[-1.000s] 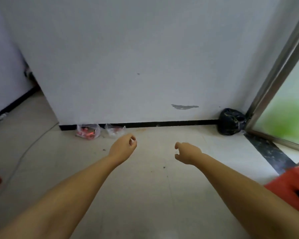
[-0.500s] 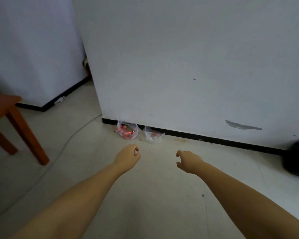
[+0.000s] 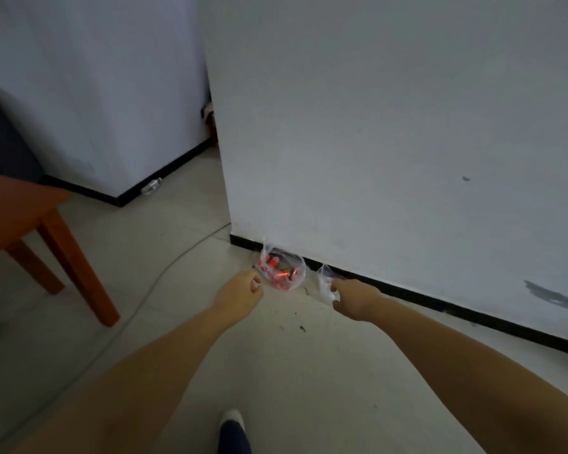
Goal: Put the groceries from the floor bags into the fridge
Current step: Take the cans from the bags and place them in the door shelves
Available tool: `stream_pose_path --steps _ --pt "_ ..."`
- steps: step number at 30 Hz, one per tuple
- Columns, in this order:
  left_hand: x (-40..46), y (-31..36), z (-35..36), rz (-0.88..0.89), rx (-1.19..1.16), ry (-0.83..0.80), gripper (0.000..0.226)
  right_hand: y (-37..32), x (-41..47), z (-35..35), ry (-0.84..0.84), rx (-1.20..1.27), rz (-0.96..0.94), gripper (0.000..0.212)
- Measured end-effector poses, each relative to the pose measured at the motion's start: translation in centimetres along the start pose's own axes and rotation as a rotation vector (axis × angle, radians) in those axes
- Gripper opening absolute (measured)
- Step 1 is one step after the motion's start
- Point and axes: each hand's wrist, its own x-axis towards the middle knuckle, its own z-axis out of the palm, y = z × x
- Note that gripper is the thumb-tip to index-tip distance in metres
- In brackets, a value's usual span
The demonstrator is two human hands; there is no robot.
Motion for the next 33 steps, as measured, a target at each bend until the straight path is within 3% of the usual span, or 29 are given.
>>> stream_pose_path --steps 6,10,14,20,26,33 --pt "13.5 -4.5 -5.1 0.033 0.076 -0.135 0.025 -3.2 12.3 -3.7 -0.035 0.069 0.093 0.041" --pt "21.5 -5.0 -7.5 0.026 0.093 -0.138 0.022 -4.7 18.4 -5.3 -0.04 0.096 0.131 0.041" --pt "28.2 -4.4 -7.2 0.16 0.096 -0.223 0.017 -5.2 25.4 -6.7 -0.072 0.121 0.144 0.041" --pt "40.3 -6.1 -4.9 0.182 0.1 -0.305 0.014 -3.8 36.3 -7.8 -0.054 0.133 0.17 0.041" --pt "52.1 -10.6 -1.1 0.146 0.108 -0.417 0.004 -0.6 46.4 -6.3 -0.157 0.129 0.195 0.043" --pt "60.6 -20.3 11.1 0.095 0.178 -0.597 0.023 -0.1 58.5 4.9 -0.211 0.347 0.269 0.039"
